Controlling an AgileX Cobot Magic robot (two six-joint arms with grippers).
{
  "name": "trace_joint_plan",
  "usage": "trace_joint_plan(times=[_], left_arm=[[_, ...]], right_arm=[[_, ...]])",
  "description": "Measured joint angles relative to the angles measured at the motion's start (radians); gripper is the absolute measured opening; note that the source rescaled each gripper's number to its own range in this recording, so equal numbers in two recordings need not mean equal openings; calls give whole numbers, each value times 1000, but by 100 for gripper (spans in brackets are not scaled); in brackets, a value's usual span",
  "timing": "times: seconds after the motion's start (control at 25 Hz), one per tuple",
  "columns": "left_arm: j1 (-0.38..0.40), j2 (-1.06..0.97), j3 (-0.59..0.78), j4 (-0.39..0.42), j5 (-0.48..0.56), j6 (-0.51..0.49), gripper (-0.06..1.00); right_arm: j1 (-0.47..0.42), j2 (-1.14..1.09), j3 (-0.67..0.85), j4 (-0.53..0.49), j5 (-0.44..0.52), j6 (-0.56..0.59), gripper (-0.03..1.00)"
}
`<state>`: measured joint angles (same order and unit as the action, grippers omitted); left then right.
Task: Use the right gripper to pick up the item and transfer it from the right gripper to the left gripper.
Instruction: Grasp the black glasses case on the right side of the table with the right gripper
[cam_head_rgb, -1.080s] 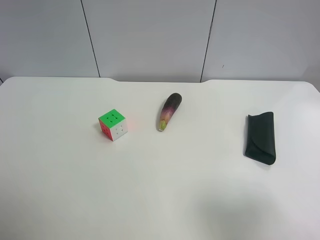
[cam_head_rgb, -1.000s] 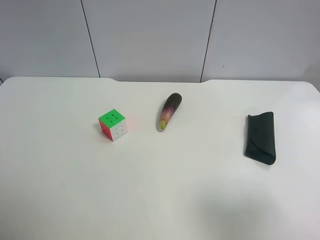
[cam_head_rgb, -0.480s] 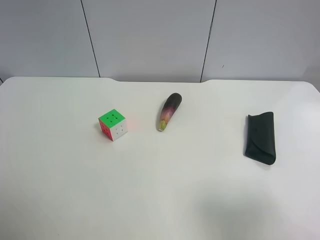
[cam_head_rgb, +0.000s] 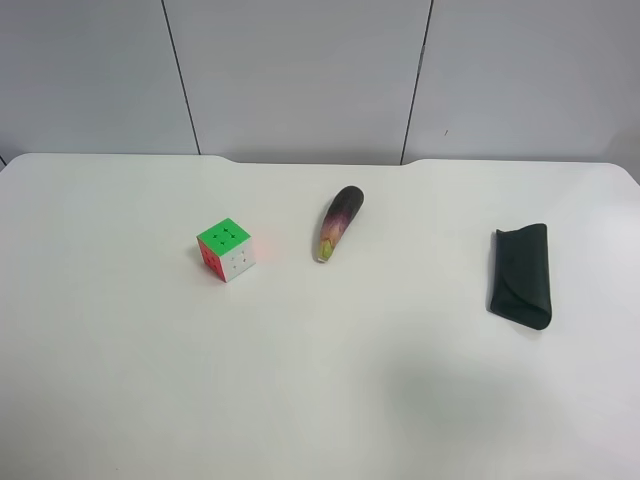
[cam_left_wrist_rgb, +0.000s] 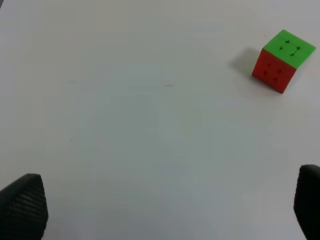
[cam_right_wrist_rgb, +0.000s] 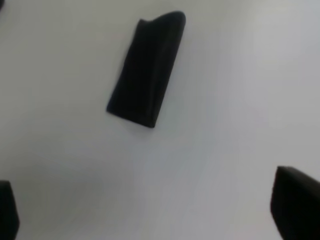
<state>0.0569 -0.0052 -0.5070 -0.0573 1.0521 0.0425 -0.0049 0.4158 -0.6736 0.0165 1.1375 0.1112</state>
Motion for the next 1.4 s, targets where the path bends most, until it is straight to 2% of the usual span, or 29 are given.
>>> trace_joint_plan(times=[0.36, 0.64, 0.92, 1.4], left_arm=[[0, 0, 0, 0, 0, 0, 100], [0, 0, 0, 0, 0, 0, 100], [0, 0, 0, 0, 0, 0, 100], [0, 0, 0, 0, 0, 0, 100]], right_arm=[[0, 576, -166, 0, -12, 92, 100], [0, 919, -169, 28, -192, 101, 100], [0, 1153, -170, 54, -370, 101, 100], [0, 1379, -170, 72, -549, 89, 100]])
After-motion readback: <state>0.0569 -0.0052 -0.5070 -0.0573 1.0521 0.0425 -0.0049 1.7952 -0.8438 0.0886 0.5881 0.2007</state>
